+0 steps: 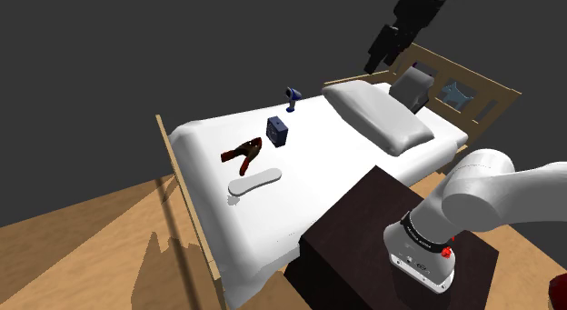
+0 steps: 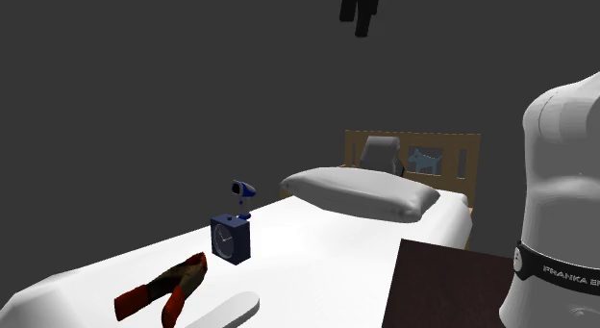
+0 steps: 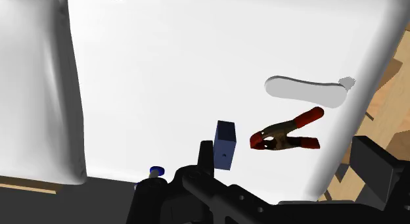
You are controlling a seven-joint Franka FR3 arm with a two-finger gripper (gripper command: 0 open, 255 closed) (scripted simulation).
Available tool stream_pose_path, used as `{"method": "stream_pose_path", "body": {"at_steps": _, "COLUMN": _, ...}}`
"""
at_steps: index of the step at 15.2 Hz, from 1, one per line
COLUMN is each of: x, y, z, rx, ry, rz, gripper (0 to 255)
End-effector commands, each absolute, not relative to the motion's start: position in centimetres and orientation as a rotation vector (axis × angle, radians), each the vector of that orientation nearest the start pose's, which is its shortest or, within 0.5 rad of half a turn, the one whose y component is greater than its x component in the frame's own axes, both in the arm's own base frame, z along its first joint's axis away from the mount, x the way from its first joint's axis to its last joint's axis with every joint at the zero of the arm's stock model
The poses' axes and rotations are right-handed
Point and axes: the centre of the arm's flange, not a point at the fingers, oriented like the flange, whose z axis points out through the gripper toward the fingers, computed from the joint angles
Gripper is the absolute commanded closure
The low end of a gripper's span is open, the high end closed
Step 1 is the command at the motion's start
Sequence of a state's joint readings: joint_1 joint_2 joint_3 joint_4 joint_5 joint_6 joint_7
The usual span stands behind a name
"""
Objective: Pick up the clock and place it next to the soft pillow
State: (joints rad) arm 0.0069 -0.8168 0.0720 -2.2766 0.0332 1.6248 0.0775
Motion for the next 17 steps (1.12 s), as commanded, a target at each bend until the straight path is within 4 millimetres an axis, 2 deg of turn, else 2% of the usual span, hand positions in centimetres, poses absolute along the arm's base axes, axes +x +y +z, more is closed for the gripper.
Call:
{"method": "stream_pose_path", "body": {"at_steps": 1, "x": 30.2, "y": 3.7, "z": 64.2, "rx": -3.139, "ry": 0.025, "rz": -0.259, "gripper": 0}}
{"method": "stream_pose_path", "body": {"at_steps": 17, "x": 45.6, "y": 1.9, "z": 49.0, "rx": -3.146, "ry": 0.041, "rz": -0.148, "gripper": 0}}
